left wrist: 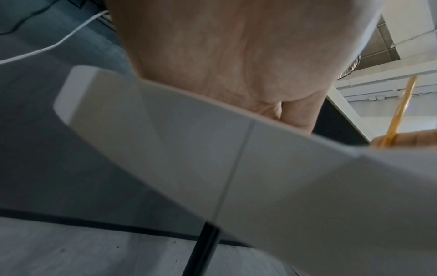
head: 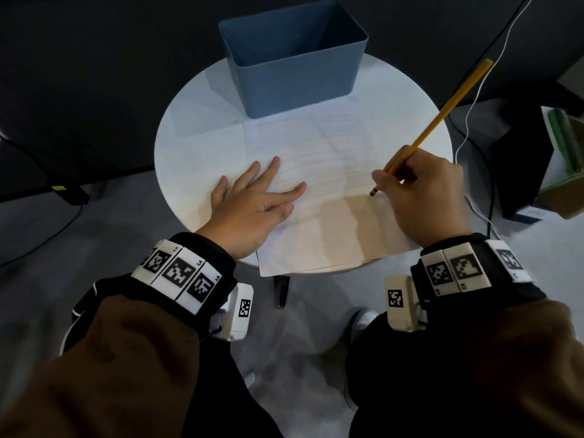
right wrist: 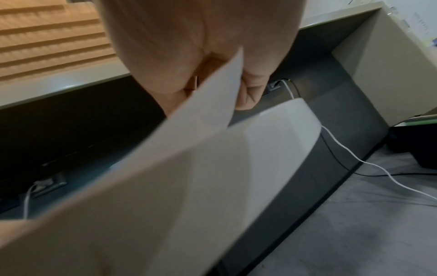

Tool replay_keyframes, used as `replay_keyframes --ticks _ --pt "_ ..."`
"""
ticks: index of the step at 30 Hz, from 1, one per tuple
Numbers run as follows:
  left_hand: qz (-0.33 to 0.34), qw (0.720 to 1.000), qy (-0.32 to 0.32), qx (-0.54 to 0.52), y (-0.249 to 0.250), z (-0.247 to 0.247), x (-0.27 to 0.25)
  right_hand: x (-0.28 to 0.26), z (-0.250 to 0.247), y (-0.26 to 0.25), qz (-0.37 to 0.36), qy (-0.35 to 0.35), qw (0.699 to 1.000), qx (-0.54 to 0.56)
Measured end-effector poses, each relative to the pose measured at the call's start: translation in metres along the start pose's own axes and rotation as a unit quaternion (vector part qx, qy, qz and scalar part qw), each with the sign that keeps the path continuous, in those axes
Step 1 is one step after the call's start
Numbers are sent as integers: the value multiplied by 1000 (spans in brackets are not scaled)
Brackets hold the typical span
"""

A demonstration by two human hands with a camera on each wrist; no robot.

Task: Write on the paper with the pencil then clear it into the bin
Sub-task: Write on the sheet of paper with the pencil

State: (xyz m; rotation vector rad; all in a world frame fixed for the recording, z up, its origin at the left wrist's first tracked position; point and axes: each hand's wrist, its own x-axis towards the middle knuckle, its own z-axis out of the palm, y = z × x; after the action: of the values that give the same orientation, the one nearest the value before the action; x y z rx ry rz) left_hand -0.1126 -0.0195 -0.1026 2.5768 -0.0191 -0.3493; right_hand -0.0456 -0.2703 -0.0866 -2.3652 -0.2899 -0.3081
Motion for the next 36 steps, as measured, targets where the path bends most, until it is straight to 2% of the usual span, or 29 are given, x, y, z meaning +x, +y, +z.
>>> replay_keyframes --ticks 5,9,12,17,21,28,32,36 --pt "-4 1000 7 7 1 1 1 -6 15 -13 -36 -44 998 17" --pt "-4 1000 2 6 1 0 0 0 8 -2 5 -1 1000 -15" --pt "-3 1000 0 6 1 -1 0 2 4 0 31 22 999 -1" --pt "-6 1000 1 18 3 -1 0 0 23 -26 -44 -25 998 48" --pt "-8 1000 -5 25 2 0 1 1 37 -41 -73 -48 994 73" --pt "-4 1000 -4 23 1 0 2 1 47 -40 -86 -86 992 33" --pt "-2 1000 -7 15 0 -2 0 6 38 -31 -62 -62 996 5" --pt "-3 1000 -9 22 1 -1 0 4 36 -34 -57 -51 997 29"
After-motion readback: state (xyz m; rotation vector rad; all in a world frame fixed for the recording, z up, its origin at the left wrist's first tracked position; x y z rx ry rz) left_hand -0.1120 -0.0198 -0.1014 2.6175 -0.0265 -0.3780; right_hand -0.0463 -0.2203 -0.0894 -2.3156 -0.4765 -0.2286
